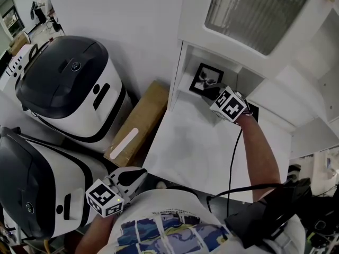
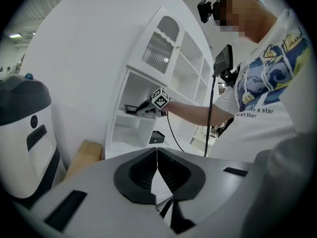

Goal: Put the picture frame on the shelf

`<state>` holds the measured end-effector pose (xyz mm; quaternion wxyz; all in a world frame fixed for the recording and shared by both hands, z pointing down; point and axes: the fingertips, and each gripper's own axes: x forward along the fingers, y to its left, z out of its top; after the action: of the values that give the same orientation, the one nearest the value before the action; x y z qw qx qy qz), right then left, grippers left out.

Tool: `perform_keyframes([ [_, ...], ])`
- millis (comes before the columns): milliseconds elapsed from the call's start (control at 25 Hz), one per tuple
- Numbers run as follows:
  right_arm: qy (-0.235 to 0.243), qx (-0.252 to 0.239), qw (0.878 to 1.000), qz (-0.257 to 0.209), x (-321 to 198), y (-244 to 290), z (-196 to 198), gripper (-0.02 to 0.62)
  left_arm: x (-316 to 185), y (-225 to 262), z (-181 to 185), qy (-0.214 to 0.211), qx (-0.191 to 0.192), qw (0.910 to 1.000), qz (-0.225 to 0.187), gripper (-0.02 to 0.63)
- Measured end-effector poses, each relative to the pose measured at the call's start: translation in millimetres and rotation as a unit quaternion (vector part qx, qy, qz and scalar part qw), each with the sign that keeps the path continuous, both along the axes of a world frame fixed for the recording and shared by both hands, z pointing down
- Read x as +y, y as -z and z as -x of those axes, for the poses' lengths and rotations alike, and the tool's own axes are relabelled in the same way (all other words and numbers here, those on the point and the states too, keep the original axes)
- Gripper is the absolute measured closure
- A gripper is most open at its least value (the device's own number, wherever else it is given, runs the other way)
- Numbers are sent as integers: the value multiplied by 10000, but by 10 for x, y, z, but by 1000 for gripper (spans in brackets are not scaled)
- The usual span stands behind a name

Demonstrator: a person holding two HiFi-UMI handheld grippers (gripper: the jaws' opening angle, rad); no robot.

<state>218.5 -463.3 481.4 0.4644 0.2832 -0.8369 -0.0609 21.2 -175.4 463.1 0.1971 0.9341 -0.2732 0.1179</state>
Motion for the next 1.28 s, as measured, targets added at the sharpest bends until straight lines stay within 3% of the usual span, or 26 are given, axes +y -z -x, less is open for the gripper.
perform_keyframes([
  [960, -111, 27, 9998, 140, -209, -147, -5, 499, 179, -66, 287, 321, 87, 9993, 183, 592],
  [1280, -227, 68, 9997, 11, -185, -104, -36, 459, 212, -52, 358, 245, 112, 9995, 185, 592],
])
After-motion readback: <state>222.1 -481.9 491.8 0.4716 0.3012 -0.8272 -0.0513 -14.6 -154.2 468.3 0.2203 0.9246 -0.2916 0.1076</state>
